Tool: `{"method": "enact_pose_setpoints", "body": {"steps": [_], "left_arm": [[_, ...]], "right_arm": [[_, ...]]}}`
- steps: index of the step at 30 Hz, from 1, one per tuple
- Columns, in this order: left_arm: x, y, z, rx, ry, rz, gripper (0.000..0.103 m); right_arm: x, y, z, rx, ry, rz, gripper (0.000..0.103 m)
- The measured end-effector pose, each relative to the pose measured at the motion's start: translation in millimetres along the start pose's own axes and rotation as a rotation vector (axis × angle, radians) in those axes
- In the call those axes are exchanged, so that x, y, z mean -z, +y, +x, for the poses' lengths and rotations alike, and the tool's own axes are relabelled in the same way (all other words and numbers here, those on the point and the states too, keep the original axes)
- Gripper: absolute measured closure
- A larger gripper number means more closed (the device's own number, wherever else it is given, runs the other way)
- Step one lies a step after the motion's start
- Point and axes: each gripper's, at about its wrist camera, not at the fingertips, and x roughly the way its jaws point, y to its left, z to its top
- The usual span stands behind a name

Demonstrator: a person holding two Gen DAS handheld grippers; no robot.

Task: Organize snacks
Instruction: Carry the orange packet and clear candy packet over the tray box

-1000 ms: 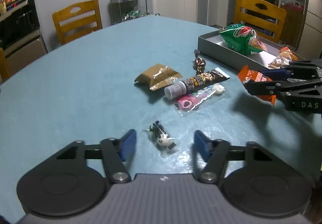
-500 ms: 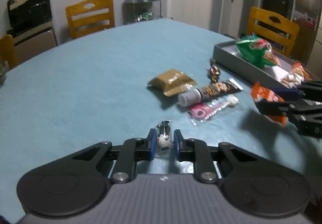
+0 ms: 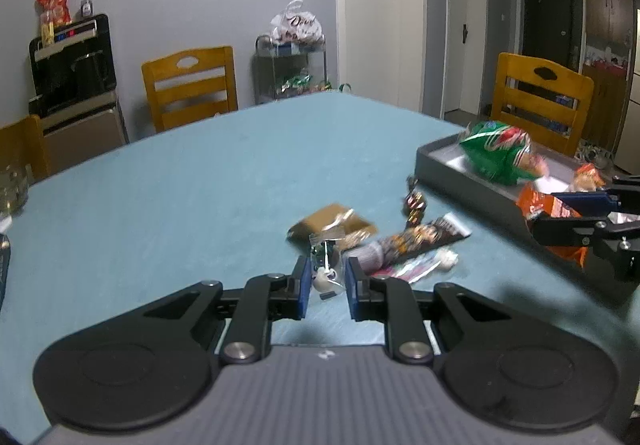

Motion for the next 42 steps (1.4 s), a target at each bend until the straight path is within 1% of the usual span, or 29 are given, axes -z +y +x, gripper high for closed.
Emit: {"method": "enact_pose_setpoints", "body": {"steps": [6, 13, 20, 26, 29, 31, 35, 40, 42], "left_arm": [[-18.6, -27.9, 3.9, 0.028, -0.009, -0.001, 0.087], [-40.8, -66.5, 18.1, 0.067, -0.009, 0.019, 0.087], [-61.6, -104.3, 37.4, 0.082, -0.014, 0.069, 0.087], [-81.5, -123.9, 55.5, 0.111, -0.019, 0.084, 0.087], [-91.9, -130.2, 63.0, 0.129, -0.023, 0.087, 0.087], [-97.6, -131.8, 66.5, 0.128, -0.032, 0.092, 0.087], [-109.2, -132.1, 78.5, 0.128, -0.035, 0.097, 0.087], [-119.8, -134.4, 104.6, 0.169, 0.018, 0.085, 0.087], [-120.0, -138.8, 115.8, 0.169, 0.039, 0.096, 0.087]], "right_arm": [[-4.7, -22.9, -10.4, 0.021, -0.040, 0.028, 0.066], [-2.2, -50.9, -12.5, 0.029, -0.044, 0.060, 0.066], [-6.7, -84.5, -8.9, 0.064, -0.046, 0.096, 0.066], [-12.7, -101.0, -5.7, 0.064, -0.050, 0.110, 0.066], [-17.3, -104.2, -0.1, 0.066, -0.043, 0.100, 0.066], [-20.5, -107.0, 4.9, 0.068, -0.034, 0.095, 0.066], [-23.3, -111.2, 17.5, 0.055, 0.012, 0.102, 0.066], [-21.5, -111.8, 32.0, 0.060, 0.062, 0.097, 0.066], [-20.4, -114.4, 35.3, 0.066, 0.075, 0.106, 0.066]]}}
